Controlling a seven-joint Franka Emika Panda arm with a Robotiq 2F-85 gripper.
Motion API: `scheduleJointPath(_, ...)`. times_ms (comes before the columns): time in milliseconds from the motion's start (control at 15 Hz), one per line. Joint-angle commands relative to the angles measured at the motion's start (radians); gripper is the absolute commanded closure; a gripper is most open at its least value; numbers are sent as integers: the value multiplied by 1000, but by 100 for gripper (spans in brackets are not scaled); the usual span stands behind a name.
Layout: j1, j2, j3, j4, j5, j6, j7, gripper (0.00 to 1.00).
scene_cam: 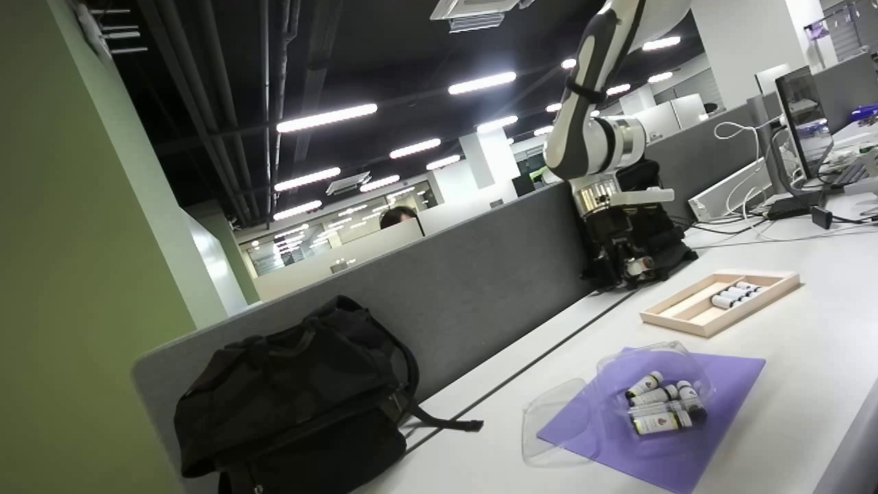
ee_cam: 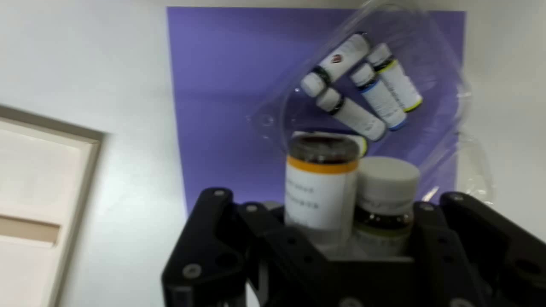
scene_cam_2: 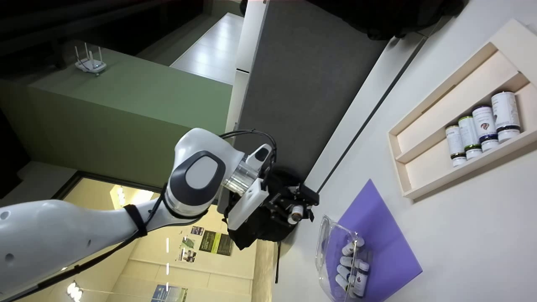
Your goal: Pick up two bottles and put them in the bowl
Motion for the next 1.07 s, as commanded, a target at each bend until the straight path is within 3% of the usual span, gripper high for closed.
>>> scheduleJointPath(0,54,-22,31,27,70,-90,-8,100)
scheduleJointPath(467,142,44,56,-11,67,-46,-52,100)
scheduleJointPath(1000,186,206,33,48,-143,60,-48,100)
